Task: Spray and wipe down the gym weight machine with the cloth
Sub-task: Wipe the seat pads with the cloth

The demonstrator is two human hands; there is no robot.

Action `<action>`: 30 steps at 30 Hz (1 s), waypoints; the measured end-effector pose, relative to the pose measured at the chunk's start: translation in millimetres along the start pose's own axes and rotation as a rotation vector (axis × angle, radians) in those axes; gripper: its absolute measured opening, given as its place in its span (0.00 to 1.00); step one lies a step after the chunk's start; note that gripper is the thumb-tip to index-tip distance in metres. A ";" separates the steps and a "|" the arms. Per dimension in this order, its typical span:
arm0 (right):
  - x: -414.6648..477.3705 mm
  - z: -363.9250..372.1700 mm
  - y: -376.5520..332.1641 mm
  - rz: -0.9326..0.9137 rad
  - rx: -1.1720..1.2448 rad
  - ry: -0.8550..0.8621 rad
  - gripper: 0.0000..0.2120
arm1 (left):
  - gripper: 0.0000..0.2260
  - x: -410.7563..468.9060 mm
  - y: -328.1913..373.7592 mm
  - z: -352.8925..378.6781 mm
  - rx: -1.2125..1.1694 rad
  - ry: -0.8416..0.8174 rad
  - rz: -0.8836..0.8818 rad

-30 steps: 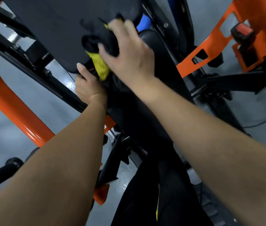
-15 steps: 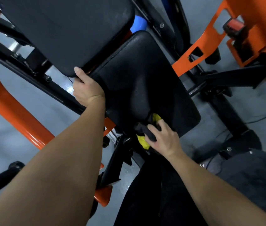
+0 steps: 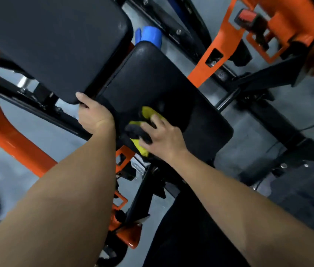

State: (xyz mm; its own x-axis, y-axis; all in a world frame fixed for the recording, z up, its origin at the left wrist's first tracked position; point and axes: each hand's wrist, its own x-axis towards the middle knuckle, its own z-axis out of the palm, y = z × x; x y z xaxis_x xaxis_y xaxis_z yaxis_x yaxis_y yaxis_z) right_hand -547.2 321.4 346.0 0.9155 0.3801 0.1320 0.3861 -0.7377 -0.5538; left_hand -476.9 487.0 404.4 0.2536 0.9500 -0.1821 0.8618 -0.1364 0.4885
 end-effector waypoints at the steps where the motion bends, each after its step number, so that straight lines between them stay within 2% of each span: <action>1: -21.1 4.4 6.8 -0.013 -0.004 -0.026 0.16 | 0.29 -1.2 0.2 0.0 0.000 0.006 0.007; 6: -138.1 4.5 63.3 -0.138 -0.047 -0.291 0.24 | 0.29 -4.7 -1.0 -0.9 0.005 0.002 0.010; 9: -158.7 -2.1 80.4 -0.118 -0.057 -0.404 0.20 | 0.29 -4.2 -2.4 0.2 0.004 0.002 0.022; 12: -123.9 -16.6 67.3 -0.031 0.024 -0.259 0.13 | 0.29 -5.2 -3.5 0.6 -0.021 -0.002 0.019; 17: 0.6 -38.0 17.4 0.197 0.125 0.149 0.18 | 0.29 -0.8 -5.2 0.6 -0.045 -0.026 -0.011; 19: 26.4 -29.4 5.5 0.325 0.193 0.183 0.19 | 0.30 3.1 -5.2 0.4 -0.035 -0.022 -0.018; 22: 27.2 -11.8 -0.5 0.393 0.150 0.117 0.18 | 0.29 5.2 -5.7 1.3 -0.026 -0.046 -0.028; 24: 18.7 -12.7 4.4 0.400 0.149 0.005 0.18 | 0.28 7.3 -6.1 1.5 -0.017 -0.071 -0.038; 28: -20.8 -19.5 26.9 0.153 -0.060 -0.201 0.17 | 0.32 12.0 -6.6 -2.1 -0.035 -0.126 -0.050; 30: -33.3 -19.6 31.9 0.132 -0.112 -0.282 0.16 | 0.32 14.7 -7.9 -2.0 -0.056 -0.141 -0.042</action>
State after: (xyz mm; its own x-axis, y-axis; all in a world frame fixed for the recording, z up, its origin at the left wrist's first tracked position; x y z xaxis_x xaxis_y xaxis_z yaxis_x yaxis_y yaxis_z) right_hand -563.2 274.3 340.0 0.8971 0.4053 -0.1761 0.2910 -0.8417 -0.4548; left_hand -480.9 502.6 399.6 0.2811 0.9049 -0.3196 0.8478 -0.0781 0.5246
